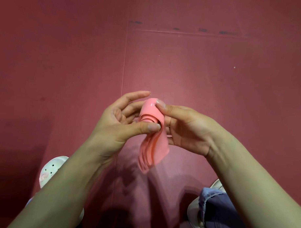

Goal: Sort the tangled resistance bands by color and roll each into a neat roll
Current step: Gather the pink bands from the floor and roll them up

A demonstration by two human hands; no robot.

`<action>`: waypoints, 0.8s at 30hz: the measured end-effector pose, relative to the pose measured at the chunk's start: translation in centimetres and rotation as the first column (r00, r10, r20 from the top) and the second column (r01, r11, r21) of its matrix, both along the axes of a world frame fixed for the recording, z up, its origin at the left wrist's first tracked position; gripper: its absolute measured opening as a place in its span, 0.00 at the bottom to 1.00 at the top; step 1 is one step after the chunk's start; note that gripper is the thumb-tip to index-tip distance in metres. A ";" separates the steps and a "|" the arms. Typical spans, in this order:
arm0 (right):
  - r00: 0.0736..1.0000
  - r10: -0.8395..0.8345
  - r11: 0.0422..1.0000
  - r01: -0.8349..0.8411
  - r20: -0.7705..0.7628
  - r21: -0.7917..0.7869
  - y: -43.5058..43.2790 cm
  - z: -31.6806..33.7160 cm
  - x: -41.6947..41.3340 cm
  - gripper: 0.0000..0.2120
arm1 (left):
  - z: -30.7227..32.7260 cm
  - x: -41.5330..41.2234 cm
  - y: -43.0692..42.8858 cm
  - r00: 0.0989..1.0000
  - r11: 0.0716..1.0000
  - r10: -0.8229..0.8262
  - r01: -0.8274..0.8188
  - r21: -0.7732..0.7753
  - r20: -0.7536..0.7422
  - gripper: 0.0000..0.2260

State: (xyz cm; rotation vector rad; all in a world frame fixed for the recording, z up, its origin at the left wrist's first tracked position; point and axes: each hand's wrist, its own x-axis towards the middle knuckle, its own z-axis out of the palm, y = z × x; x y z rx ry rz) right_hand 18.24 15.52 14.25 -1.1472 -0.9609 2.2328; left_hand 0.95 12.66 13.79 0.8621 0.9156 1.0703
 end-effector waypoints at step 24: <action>0.999 -0.032 0.999 0.033 0.012 -0.033 -0.1 0.3 -0.6 0.19 | 0.2 -2.2 0.6 0.935 0.950 -0.297 0.310 0.043 -0.192 0.33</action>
